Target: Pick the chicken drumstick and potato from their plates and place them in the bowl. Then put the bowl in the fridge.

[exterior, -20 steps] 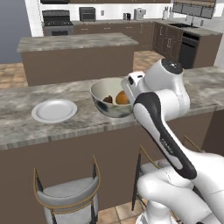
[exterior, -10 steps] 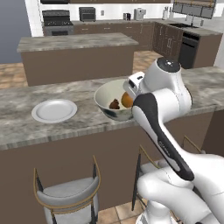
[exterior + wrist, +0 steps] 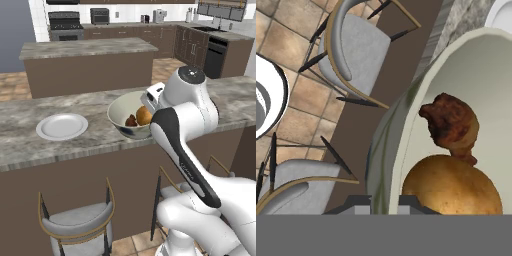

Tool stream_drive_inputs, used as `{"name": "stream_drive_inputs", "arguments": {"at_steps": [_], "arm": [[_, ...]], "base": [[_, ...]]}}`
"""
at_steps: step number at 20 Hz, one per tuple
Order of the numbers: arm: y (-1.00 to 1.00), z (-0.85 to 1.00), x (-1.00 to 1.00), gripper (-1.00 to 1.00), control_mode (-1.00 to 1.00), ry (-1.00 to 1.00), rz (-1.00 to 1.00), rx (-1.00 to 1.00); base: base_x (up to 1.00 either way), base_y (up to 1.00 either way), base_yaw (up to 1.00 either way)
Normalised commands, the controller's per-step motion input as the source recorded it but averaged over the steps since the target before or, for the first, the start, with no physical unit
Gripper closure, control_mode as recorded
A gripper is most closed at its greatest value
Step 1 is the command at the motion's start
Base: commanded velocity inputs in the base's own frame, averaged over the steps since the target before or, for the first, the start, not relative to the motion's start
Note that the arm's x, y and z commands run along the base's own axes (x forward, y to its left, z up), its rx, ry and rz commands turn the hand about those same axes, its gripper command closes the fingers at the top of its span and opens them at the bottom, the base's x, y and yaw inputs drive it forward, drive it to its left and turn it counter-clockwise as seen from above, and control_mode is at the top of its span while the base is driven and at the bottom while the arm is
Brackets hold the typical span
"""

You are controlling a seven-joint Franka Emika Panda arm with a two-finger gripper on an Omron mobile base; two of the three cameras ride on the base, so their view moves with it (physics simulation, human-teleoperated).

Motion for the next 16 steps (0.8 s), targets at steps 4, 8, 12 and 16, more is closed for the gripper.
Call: {"name": "stream_drive_inputs", "arguments": {"at_steps": [4, 8, 12, 16], "arm": [[0.00, 0.00, 0.00, 1.00, -1.00, 0.00, 0.00, 0.00], [0.00, 0.00, 0.00, 1.00, -1.00, 0.00, 0.00, 0.00], [0.00, 0.00, 0.00, 1.00, 1.00, 0.00, 0.00, 0.00], [0.00, 0.00, 0.00, 1.00, 1.00, 0.00, 0.00, 0.00]], "base": [[0.00, 0.00, 0.00], [0.00, 0.00, 0.00], [0.00, 0.00, 0.00], [0.00, 0.00, 0.00]]}}
